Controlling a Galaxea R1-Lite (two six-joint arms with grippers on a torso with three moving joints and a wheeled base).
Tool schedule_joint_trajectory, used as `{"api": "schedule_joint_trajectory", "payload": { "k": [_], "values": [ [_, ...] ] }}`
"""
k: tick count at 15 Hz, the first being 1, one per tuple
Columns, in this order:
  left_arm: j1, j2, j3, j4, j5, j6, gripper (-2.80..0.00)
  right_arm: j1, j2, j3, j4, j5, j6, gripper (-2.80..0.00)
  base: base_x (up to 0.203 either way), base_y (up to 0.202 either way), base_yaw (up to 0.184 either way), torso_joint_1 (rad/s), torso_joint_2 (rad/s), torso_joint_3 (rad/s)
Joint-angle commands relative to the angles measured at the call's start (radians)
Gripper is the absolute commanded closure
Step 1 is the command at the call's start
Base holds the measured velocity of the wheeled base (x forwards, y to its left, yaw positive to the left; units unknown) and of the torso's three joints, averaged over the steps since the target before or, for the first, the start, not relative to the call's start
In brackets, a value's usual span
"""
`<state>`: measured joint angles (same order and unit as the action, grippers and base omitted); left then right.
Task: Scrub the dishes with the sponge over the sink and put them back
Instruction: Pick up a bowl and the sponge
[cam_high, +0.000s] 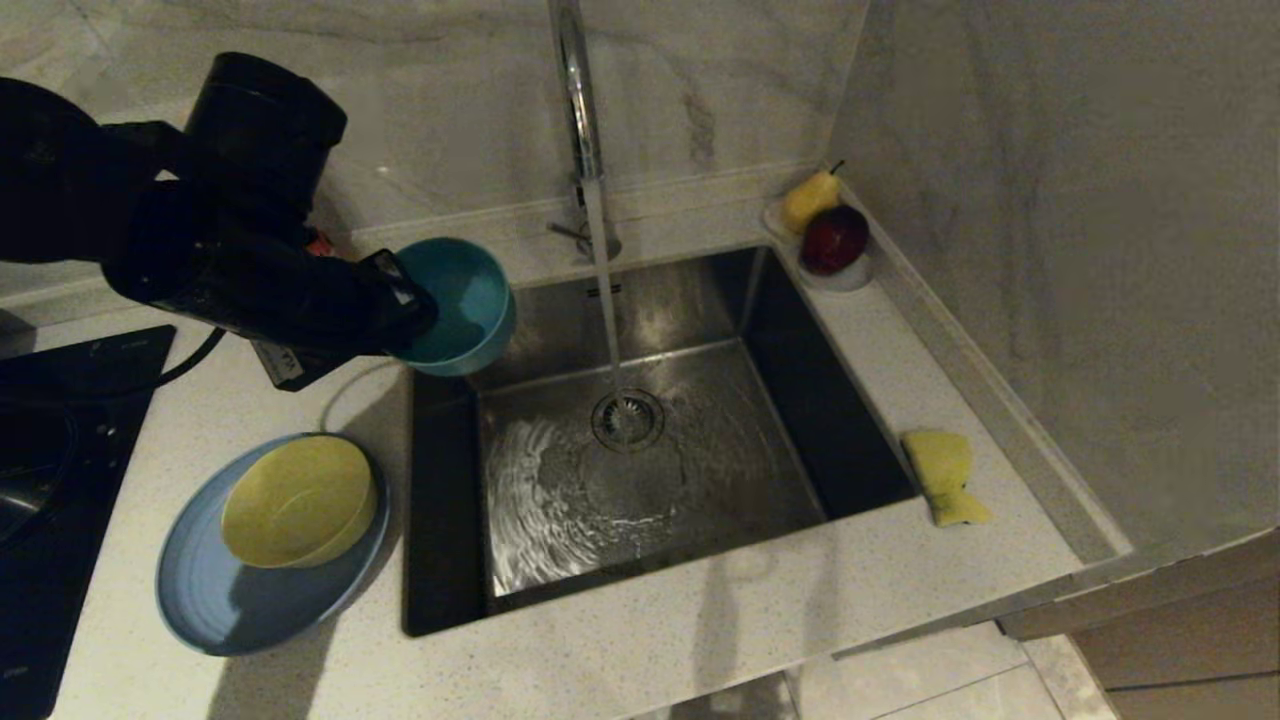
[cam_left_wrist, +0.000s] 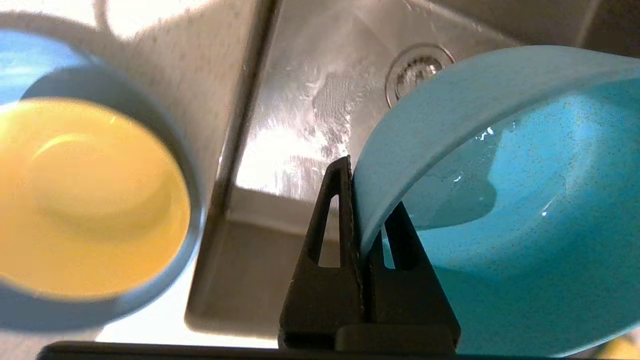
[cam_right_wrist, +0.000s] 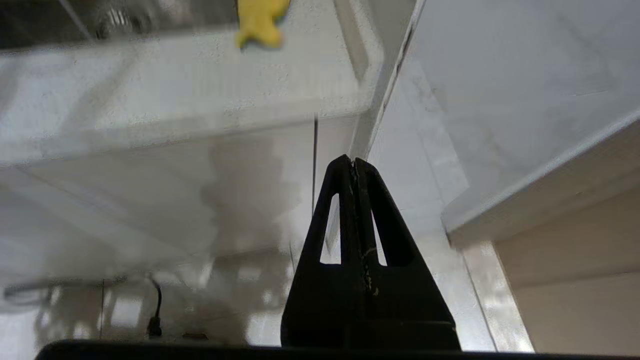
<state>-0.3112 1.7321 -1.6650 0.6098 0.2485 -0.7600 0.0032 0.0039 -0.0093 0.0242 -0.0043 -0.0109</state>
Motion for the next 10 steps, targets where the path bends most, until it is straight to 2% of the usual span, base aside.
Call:
{"api": "schedule_joint_trajectory", "payload": {
  "k": [1,4,8,10],
  "values": [
    [-0.008,-0.064,0.057,0.0,0.003,-0.003,0.0,0.0,0.009,-0.038,0.092,-0.006,-0.006,0.0,0.0,0.0,0.0,0.0,0.0,0.0],
    [-0.008,-0.087,0.132,-0.007,0.005,0.001,0.0,0.0,0.023,-0.206,0.14,-0.009,-0.023,0.0,0.0,0.0,0.0,0.0,0.0,0.0],
    [-0.008,-0.094,0.164,-0.007,0.003,-0.002,0.0,0.001,0.237,-0.529,0.269,0.003,-0.03,0.0,0.0,0.0,0.0,0.0,0.0,0.0],
    [-0.008,-0.1,0.226,-0.013,0.003,-0.003,0.0,0.005,0.355,-0.639,0.325,0.053,-0.068,0.0,0.0,0.0,0.0,0.0,0.0,0.0]
  ]
}}
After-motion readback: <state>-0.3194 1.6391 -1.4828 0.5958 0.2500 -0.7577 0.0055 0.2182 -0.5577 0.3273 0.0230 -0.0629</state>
